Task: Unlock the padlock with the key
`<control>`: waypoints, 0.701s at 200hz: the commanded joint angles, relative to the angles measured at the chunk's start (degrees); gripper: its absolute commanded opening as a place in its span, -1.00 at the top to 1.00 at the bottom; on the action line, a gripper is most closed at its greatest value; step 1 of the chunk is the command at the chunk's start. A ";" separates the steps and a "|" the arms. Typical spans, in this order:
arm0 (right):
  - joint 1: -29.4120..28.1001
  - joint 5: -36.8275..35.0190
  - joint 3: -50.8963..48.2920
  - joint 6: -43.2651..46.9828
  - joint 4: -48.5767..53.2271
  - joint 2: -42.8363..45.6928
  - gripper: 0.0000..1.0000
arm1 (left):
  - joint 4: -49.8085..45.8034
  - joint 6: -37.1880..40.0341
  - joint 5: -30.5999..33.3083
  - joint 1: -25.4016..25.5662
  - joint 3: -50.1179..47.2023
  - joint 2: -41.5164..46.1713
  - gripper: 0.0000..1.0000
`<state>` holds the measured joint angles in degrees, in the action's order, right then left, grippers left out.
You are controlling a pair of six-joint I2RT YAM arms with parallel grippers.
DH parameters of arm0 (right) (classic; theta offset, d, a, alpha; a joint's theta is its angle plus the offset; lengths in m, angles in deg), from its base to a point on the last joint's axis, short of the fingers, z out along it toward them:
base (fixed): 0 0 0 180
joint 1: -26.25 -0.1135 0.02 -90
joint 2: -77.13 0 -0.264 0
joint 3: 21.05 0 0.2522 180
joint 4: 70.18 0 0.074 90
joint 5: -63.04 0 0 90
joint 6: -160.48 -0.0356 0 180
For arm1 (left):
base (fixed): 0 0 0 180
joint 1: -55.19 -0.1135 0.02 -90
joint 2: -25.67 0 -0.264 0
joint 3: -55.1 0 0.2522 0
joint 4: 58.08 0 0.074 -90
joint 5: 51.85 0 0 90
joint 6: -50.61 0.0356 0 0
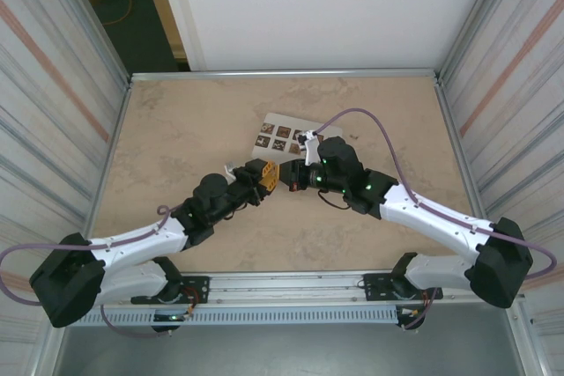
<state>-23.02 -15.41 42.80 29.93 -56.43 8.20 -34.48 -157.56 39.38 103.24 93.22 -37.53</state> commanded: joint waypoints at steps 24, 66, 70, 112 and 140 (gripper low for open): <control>-0.12 -1.62 -0.37 -1.05 0.01 2.38 1.00 | 0.43 -0.39 1.23 0.38 0.51 0.18 0.48; 0.23 -1.62 -0.46 -1.19 0.27 2.83 1.00 | 0.48 -0.22 1.23 0.38 0.38 -0.08 0.70; 0.23 -1.62 -0.51 -1.12 0.32 2.83 1.00 | 0.45 -0.22 1.31 0.38 0.36 -0.11 0.73; 0.50 -1.66 -0.68 -1.34 0.27 3.12 1.00 | 0.16 0.12 1.47 0.38 0.07 -0.26 0.91; 1.51 -0.87 -0.86 -1.47 0.21 3.81 0.92 | -0.26 3.54 2.78 0.38 -0.13 0.33 1.00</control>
<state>-22.61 -16.41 42.67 29.90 -55.79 9.69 -34.26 -157.32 39.80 103.22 93.22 -37.55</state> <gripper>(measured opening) 0.061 0.068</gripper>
